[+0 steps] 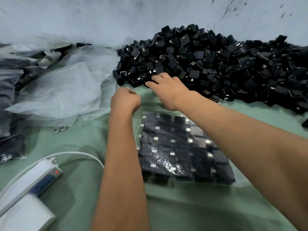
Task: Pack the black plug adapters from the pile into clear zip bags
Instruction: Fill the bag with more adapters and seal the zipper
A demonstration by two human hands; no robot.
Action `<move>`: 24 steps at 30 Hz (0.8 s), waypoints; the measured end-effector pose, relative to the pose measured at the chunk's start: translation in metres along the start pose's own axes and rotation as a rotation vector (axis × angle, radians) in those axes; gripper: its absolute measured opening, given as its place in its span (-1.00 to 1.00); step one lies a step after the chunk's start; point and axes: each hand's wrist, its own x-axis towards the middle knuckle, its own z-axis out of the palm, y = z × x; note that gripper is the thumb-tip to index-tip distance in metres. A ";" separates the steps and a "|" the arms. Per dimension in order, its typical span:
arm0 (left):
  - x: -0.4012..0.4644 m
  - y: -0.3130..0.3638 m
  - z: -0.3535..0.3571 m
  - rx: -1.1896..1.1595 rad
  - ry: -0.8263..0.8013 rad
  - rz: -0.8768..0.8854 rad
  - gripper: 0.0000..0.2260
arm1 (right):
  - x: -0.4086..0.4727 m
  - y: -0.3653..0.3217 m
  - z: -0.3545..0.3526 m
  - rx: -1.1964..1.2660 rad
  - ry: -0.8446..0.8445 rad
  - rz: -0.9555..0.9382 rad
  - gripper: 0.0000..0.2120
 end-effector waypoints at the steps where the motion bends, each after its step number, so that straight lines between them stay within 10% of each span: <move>1: 0.000 0.000 -0.001 0.002 0.008 0.004 -0.76 | 0.003 -0.001 0.002 -0.035 -0.005 -0.012 -0.34; 9: 0.002 -0.004 -0.001 0.042 0.059 0.032 -0.74 | -0.009 0.010 0.002 -0.013 0.014 0.021 -0.77; 24: -0.009 0.010 0.007 0.099 0.045 0.090 -0.76 | -0.232 0.120 0.048 1.137 0.655 0.719 -0.80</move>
